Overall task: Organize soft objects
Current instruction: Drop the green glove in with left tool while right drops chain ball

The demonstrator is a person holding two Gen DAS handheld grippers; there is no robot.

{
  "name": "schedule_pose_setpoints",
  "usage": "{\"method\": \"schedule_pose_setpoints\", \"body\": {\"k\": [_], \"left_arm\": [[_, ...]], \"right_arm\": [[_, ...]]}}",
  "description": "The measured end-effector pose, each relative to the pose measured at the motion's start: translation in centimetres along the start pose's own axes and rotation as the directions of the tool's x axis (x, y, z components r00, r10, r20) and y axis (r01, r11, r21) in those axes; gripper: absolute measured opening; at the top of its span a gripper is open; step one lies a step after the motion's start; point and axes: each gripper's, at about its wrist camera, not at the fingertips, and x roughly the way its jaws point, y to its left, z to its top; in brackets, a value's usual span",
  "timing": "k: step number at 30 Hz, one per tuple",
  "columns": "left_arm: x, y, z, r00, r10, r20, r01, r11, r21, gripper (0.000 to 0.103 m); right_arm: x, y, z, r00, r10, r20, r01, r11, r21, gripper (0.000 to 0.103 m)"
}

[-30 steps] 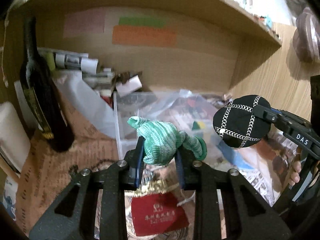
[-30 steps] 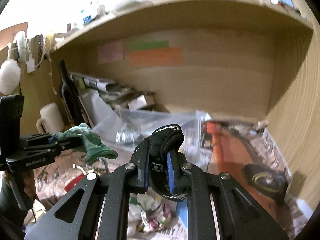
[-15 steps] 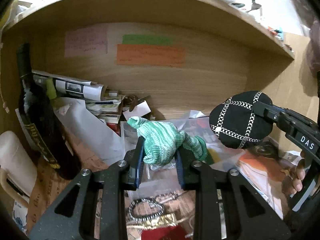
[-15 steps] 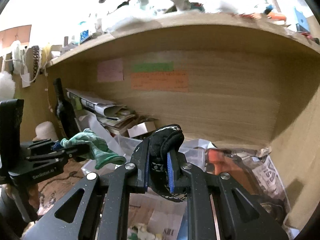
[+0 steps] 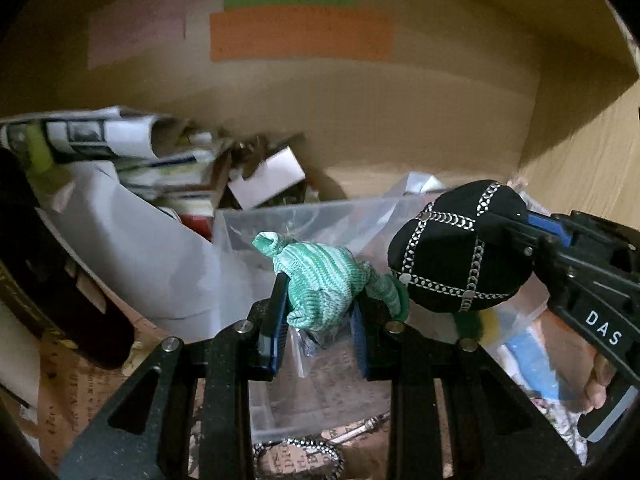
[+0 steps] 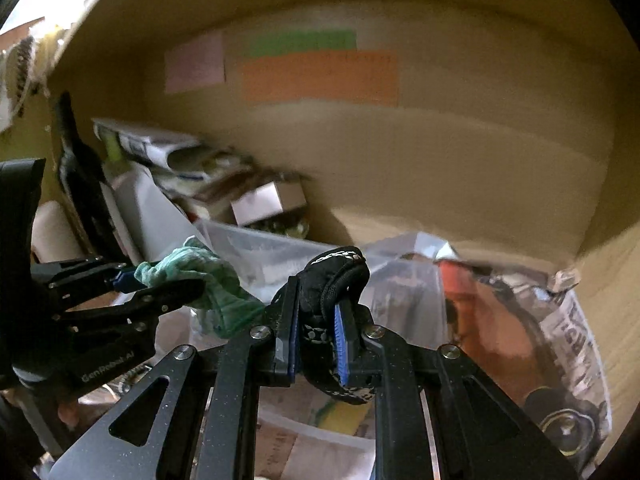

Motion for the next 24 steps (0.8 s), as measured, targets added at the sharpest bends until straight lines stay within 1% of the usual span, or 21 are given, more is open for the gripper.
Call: {"method": "schedule_pose_setpoints", "body": {"k": [6,7,9,11,12,14,15,16,17,18,19,20,22,24], "left_arm": [[1.2,-0.7,-0.5,0.999,-0.007,-0.034,0.009,0.999,0.038,0.028],[1.4,-0.7,-0.5,0.999,-0.009,-0.040,0.011,0.999,0.041,0.029],[1.4,-0.8,-0.6,0.999,-0.012,-0.052,0.015,0.999,0.044,0.035],[1.4,-0.8,-0.7,0.998,-0.015,-0.056,0.018,0.999,0.046,0.043],[1.3,-0.8,-0.7,0.998,-0.013,-0.056,0.015,0.999,0.049,0.045],[1.3,-0.8,-0.8,0.998,-0.013,-0.055,0.016,0.999,0.050,0.051],[1.1,-0.8,-0.9,0.998,-0.015,-0.053,0.018,0.999,0.050,0.053],[0.7,-0.8,-1.0,0.999,-0.016,-0.051,0.019,0.999,0.050,0.055],[0.4,-0.7,-1.0,0.999,-0.017,-0.048,0.020,0.999,0.049,0.058],[0.0,-0.6,-1.1,0.999,-0.018,-0.042,0.020,0.999,0.046,0.060],[-0.4,-0.5,-1.1,0.999,-0.018,-0.036,0.020,0.999,0.042,0.064],[-0.7,-0.5,-1.2,0.999,-0.018,-0.028,0.019,0.999,0.039,0.068],[-1.6,-0.2,-1.2,1.000,-0.014,-0.011,0.015,0.999,0.035,0.069],[-2.5,-0.1,-1.1,1.000,-0.014,0.000,0.014,0.999,0.033,0.070]], "right_arm": [[2.1,-0.2,-0.8,0.997,0.014,-0.082,-0.014,1.000,-0.005,0.013],[2.4,-0.1,-1.0,0.995,0.011,-0.095,-0.012,1.000,-0.011,0.013],[2.7,0.2,-1.2,0.994,0.003,-0.110,-0.006,1.000,-0.026,0.013],[2.5,0.3,-1.2,0.994,0.000,-0.113,-0.004,0.999,-0.035,0.013],[2.3,0.3,-1.3,0.993,-0.006,-0.114,0.001,0.999,-0.039,0.013],[2.4,0.3,-1.2,0.992,-0.003,-0.126,-0.002,0.999,-0.042,0.016],[2.4,0.3,-1.1,0.991,-0.002,-0.132,-0.003,0.999,-0.041,0.021],[2.3,0.3,-1.1,0.991,-0.001,-0.136,-0.004,0.999,-0.039,0.029],[2.1,0.2,-1.1,0.990,0.000,-0.138,-0.005,0.999,-0.034,0.034],[1.9,0.1,-1.1,0.991,0.002,-0.136,-0.006,1.000,-0.030,0.045],[1.6,0.1,-1.1,0.992,-0.002,-0.127,-0.002,1.000,-0.029,0.053],[1.2,0.1,-1.1,0.993,-0.010,-0.117,0.006,0.999,-0.032,0.056],[0.4,0.1,-1.0,0.995,-0.023,-0.100,0.019,0.999,-0.038,0.062],[-0.4,0.1,-0.9,0.996,-0.026,-0.087,0.023,0.999,-0.035,0.064]]}}
